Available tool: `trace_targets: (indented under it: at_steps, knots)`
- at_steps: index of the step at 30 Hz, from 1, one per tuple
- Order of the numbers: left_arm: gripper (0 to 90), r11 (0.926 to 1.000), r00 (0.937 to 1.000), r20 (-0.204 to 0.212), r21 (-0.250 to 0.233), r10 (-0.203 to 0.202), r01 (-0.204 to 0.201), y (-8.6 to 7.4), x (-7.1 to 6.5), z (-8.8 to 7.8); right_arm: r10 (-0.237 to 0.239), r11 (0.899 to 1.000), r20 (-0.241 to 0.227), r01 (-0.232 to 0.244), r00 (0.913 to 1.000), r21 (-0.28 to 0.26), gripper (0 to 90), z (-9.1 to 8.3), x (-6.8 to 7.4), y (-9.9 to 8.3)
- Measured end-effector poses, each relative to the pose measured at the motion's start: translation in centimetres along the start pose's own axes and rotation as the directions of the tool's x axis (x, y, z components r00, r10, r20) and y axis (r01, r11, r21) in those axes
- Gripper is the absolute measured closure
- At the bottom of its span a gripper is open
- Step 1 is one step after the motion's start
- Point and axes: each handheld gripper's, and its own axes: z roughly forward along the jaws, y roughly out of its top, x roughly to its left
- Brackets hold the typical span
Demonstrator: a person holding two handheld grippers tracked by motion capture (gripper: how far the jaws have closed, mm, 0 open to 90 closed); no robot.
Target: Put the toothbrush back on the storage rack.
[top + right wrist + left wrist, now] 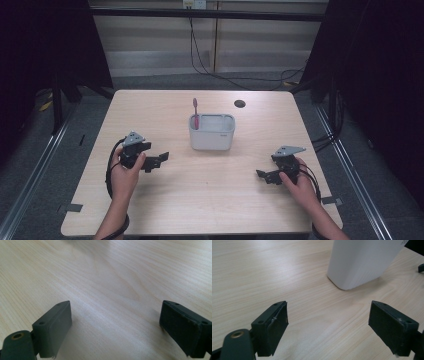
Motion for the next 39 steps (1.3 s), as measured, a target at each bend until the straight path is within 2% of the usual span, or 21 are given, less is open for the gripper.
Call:
trace_targets:
  at_steps: [11, 17, 34, 36, 38, 39]
  knots:
    - [15.7, 0.9993, 0.9997, 0.000, 0.029, 0.023, -0.023, -0.8, 0.5, -0.4, 0.000, 1.000, 0.000, 0.000, 1.0000, 0.000, 10.3, 0.0, 0.0, 0.0]
    - [15.7, 0.9994, 1.0000, 0.005, 0.035, 0.008, -0.009, -1.3, 0.7, -0.5, 0.000, 1.000, 0.000, 0.000, 1.0000, 0.000, 10.3, 0.0, 0.0, 0.0]
    - [15.8, 0.9959, 0.9992, 0.006, 0.082, 0.038, -0.039, -2.6, 1.6, -0.8, -0.001, 1.000, 0.000, 0.001, 1.0000, -0.001, 10.3, 0.0, 0.0, 0.0]
    - [15.9, 0.9962, 0.9995, 0.004, 0.081, 0.031, -0.032, -2.7, 1.6, -0.7, -0.001, 1.000, 0.000, 0.001, 1.0000, -0.001, 10.3, 0.0, 0.0, 0.0]
    - [16.0, 0.9950, 0.9990, 0.005, 0.090, 0.044, -0.044, -2.8, 1.7, -0.8, 0.000, 1.000, 0.000, 0.000, 1.0000, 0.000, 10.3, 0.0, 0.0, 0.0]
    - [16.0, 0.9957, 0.9995, 0.007, 0.087, 0.031, -0.031, -2.9, 1.7, -0.8, 0.001, 1.000, 0.000, -0.001, 1.0000, 0.000, 10.3, 0.0, 0.0, 0.0]
